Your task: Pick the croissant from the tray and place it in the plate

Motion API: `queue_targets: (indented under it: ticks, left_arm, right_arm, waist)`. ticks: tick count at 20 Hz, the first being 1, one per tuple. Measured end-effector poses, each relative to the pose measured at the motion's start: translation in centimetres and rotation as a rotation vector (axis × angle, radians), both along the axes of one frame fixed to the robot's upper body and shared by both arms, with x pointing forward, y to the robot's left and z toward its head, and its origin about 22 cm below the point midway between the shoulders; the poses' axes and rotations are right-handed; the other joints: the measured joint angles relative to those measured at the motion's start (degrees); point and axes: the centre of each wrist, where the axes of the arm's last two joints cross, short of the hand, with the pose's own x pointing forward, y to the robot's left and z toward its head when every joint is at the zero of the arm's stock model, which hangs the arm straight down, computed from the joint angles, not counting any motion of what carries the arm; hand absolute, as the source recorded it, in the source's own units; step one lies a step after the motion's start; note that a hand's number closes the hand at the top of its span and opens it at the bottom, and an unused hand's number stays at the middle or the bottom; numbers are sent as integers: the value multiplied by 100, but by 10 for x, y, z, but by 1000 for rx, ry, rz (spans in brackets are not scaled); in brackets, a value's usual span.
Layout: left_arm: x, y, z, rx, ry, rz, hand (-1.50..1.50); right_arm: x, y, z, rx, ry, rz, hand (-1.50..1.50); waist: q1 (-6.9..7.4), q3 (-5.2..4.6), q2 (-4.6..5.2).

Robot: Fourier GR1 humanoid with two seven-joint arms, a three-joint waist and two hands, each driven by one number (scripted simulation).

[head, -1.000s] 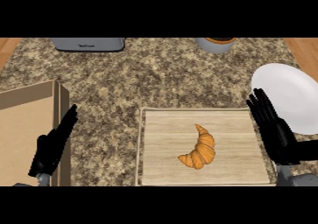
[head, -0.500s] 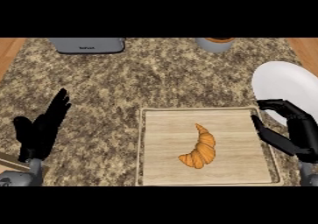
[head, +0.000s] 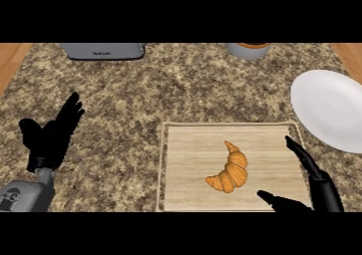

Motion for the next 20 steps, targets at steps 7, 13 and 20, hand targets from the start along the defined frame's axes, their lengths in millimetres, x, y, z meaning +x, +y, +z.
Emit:
queue_targets:
  ticks: [7,13,20]
  left_arm:
    - [4,2,1,4,8,3,0]
    - [8,2,2,2,4,-1,0]
    - [7,-5,-3,-4,7,-3,0]
  right_arm:
    - [-8,5,31,-171,89,33,-150]
    - [-2,24,55,-264,204,82,-150]
    - [11,44,67,-414,338,107,-150]
  waist:
    - [30,1,0]
    - [48,0,2]
    - [68,1,5]
